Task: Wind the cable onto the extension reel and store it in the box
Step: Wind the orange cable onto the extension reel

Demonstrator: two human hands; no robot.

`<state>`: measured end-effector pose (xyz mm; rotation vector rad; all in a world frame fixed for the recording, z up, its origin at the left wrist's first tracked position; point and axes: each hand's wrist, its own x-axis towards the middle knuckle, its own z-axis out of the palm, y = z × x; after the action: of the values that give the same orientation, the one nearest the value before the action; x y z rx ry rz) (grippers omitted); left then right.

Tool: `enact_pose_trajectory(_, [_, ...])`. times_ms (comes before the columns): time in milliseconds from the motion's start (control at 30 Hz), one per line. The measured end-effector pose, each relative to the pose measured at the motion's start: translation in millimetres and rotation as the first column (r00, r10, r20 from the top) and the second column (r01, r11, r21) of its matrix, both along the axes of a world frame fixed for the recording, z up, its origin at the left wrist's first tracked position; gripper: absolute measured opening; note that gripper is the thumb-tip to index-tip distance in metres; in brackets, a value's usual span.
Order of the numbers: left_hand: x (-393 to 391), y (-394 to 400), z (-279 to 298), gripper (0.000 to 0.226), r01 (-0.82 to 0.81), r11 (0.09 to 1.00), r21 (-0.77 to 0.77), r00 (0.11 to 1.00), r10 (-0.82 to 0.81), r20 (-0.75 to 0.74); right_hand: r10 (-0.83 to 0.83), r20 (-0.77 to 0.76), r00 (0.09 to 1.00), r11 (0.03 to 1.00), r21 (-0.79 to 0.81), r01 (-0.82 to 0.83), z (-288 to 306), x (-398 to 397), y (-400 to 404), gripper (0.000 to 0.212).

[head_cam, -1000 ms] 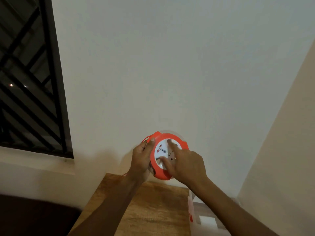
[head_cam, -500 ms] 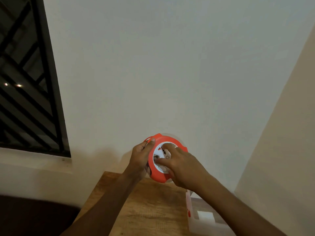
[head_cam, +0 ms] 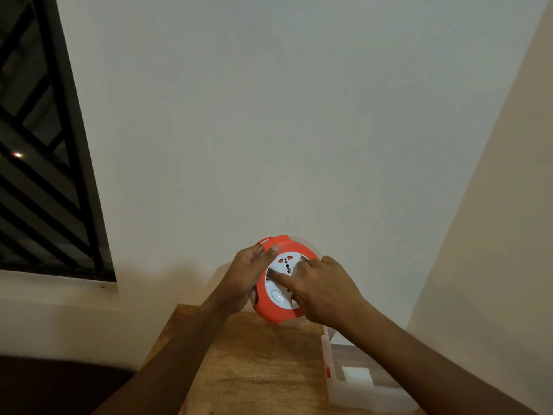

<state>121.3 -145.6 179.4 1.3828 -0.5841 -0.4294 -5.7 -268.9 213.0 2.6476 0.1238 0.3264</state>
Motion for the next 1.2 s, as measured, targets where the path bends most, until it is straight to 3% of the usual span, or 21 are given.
enact_pose_trajectory(133, [-8,-5,-6,0.025,-0.104,0.994,-0.037,0.995,0.104,-0.004,-0.05,0.037,0.998,0.997,0.058,0.047,-2,-1,4,0.081])
enact_pose_trajectory(233, [-20,-13,-4,0.024,-0.178,0.968,-0.178,0.983,0.168,-0.071,-0.257,0.158,0.953,0.911,0.37,0.184,1,1,10,0.068])
enact_pose_trajectory(267, [-22,-18,-3,0.026,-0.207,0.956,-0.209,0.978,0.197,-0.068,-0.354,0.177,0.918,0.799,0.568,0.199,3,3,14,0.066])
enact_pose_trajectory(333, [-25,-22,0,0.033,-0.249,0.941,-0.227,0.968,0.238,-0.078,-0.491,0.089,0.866,0.348,0.932,0.102,5,8,18,0.058])
enact_pose_trajectory(367, [-24,-22,1,0.031,-0.258,0.939,-0.228,0.966,0.242,-0.093,-0.491,0.021,0.871,0.118,0.992,0.043,6,9,21,0.055])
enact_pose_trajectory(400, [-22,-21,1,0.027,-0.242,0.945,-0.222,0.969,0.223,-0.106,-0.468,-0.021,0.884,-0.005,1.0,0.021,4,9,23,0.055])
enact_pose_trajectory(433, [-19,-19,0,0.024,-0.213,0.953,-0.217,0.974,0.188,-0.129,-0.442,-0.033,0.897,-0.004,0.999,0.035,1,6,24,0.057])
enact_pose_trajectory(467, [-15,-18,-3,0.023,-0.181,0.961,-0.211,0.977,0.151,-0.151,-0.429,-0.014,0.903,0.097,0.993,0.061,-2,1,26,0.059])
enact_pose_trajectory(567, [-10,-13,-9,0.027,-0.142,0.974,-0.177,0.975,0.106,-0.195,-0.425,0.155,0.892,0.567,0.813,0.129,1,-12,29,0.049])
enact_pose_trajectory(600, [-8,-13,-12,0.028,-0.142,0.979,-0.144,0.976,0.114,-0.185,-0.379,0.206,0.902,0.684,0.719,0.123,5,-15,28,0.044])
enact_pose_trajectory(667, [-2,-11,-16,0.024,-0.134,0.987,-0.085,0.982,0.121,-0.146,-0.227,0.205,0.952,0.82,0.567,0.073,13,-18,27,0.042])
enact_pose_trajectory(733, [1,-9,-19,0.02,-0.098,0.994,-0.057,0.989,0.091,-0.115,-0.106,0.091,0.99,0.879,0.474,0.05,17,-20,25,0.044])
enact_pose_trajectory(833, [3,-7,-19,0.024,-0.069,0.997,-0.045,0.992,0.064,-0.106,-0.054,-0.04,0.998,0.935,0.35,0.064,11,-20,18,0.047])
enact_pose_trajectory(1000, [6,-3,-19,0.023,-0.033,0.999,-0.038,0.994,0.029,-0.106,0.079,-0.071,0.994,0.984,0.165,-0.067,4,-19,1,0.052])
enact_pose_trajectory(1200, [8,-1,-15,0.023,0.01,0.999,-0.042,0.995,-0.014,-0.096,0.131,-0.043,0.99,0.985,0.121,-0.125,2,-19,0,0.05])
